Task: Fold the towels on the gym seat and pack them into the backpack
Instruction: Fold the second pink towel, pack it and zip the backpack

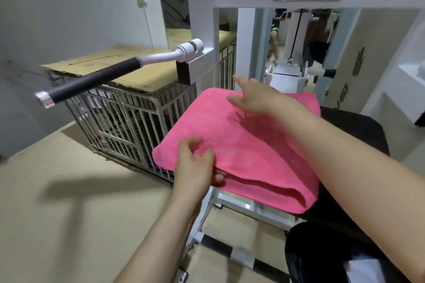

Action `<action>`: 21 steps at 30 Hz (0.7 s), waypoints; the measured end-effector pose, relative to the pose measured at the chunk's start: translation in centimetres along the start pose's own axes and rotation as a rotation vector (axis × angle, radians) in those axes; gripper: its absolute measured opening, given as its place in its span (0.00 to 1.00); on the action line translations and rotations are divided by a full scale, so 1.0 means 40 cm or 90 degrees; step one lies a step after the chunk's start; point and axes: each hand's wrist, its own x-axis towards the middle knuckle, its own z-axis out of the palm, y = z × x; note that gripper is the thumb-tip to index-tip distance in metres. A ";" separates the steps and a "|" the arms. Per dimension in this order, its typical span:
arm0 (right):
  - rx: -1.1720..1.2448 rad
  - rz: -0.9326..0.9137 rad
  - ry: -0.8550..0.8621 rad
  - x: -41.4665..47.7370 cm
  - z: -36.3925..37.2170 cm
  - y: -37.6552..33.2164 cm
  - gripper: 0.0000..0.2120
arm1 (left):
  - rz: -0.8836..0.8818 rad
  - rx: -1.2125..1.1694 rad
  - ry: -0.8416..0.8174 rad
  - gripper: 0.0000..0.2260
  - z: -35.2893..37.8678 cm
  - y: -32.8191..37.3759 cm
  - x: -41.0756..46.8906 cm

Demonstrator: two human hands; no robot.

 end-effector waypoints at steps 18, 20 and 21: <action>0.062 -0.067 0.289 -0.260 0.200 -0.120 0.09 | -0.046 -0.001 0.127 0.07 -0.262 -0.079 0.161; 0.127 -0.014 0.276 -0.260 0.190 -0.134 0.16 | -0.208 -0.120 -0.005 0.07 -0.276 -0.104 0.171; 0.165 0.006 0.272 -0.257 0.188 -0.138 0.17 | -0.269 -0.204 -0.048 0.06 -0.277 -0.112 0.170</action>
